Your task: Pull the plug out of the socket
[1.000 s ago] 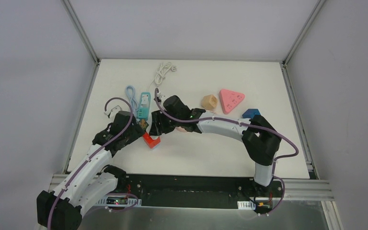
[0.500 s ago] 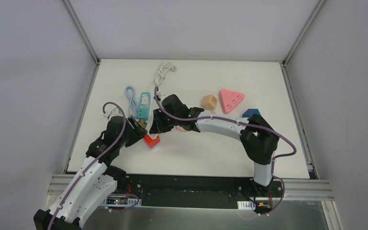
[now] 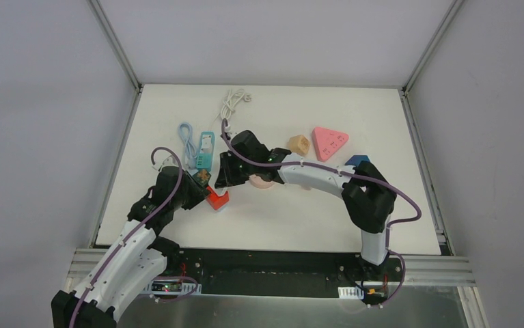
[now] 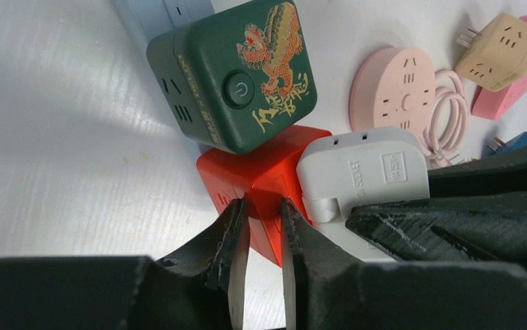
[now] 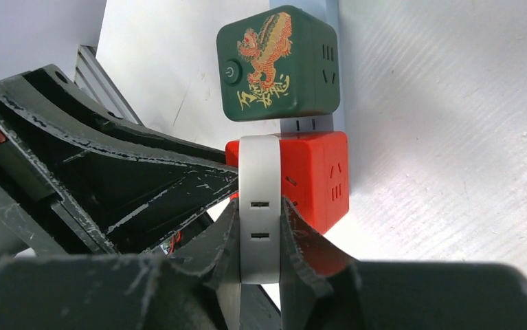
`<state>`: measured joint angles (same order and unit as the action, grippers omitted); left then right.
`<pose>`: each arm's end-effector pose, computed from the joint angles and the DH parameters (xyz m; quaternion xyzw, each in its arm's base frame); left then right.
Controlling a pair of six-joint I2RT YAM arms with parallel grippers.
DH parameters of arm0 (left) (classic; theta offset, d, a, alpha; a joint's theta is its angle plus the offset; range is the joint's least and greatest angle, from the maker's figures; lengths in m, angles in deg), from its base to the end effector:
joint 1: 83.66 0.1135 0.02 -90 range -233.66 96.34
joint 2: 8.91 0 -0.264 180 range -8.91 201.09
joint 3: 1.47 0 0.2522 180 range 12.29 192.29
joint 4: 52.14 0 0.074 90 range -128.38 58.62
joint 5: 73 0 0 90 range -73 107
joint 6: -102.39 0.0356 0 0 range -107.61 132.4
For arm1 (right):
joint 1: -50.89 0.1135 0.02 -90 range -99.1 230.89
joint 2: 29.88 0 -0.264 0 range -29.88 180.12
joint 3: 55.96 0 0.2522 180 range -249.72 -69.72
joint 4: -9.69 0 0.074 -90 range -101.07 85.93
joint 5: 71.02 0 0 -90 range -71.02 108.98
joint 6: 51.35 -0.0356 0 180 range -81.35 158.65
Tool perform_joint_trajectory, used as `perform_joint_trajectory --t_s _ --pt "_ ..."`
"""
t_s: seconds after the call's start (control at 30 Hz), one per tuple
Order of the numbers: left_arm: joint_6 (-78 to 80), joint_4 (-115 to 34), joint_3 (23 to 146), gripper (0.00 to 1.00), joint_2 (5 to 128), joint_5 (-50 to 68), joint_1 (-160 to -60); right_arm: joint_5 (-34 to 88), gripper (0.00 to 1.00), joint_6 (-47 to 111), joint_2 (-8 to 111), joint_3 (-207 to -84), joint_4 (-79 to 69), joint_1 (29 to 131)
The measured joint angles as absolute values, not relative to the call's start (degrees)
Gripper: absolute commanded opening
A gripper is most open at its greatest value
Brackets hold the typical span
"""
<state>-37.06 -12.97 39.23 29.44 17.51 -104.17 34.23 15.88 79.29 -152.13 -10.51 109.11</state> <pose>0.1431 -0.0532 0.2220 -0.2254 0.8654 -0.2533 0.3690 0.2254 0.3816 0.2468 -0.3256 0.8113 0.3949 0.2827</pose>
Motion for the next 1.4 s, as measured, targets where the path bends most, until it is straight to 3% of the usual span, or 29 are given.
perform_joint_trajectory --t_s 0.43,0.77,1.1,1.4 --pt "-37.95 -13.97 38.53 0.14 29.26 17.6 -103.82 42.34 0.0 9.46 79.29 -148.2 -4.28 105.35" --pt "-37.67 -13.91 38.51 0.12 29.7 17.69 -103.82 33.68 0.0 16.89 79.29 -153.4 -12.58 108.52" --pt "-37.56 -14.45 38.66 0.11 30.79 17.69 -103.82 38.75 0.0 16.06 79.26 -150.86 -8.19 106.31" --pt "-37.45 -13.06 39.08 0.11 30.79 18.06 -103.82 32.78 0.0 17.54 79.16 -152.87 -11.62 108.72"
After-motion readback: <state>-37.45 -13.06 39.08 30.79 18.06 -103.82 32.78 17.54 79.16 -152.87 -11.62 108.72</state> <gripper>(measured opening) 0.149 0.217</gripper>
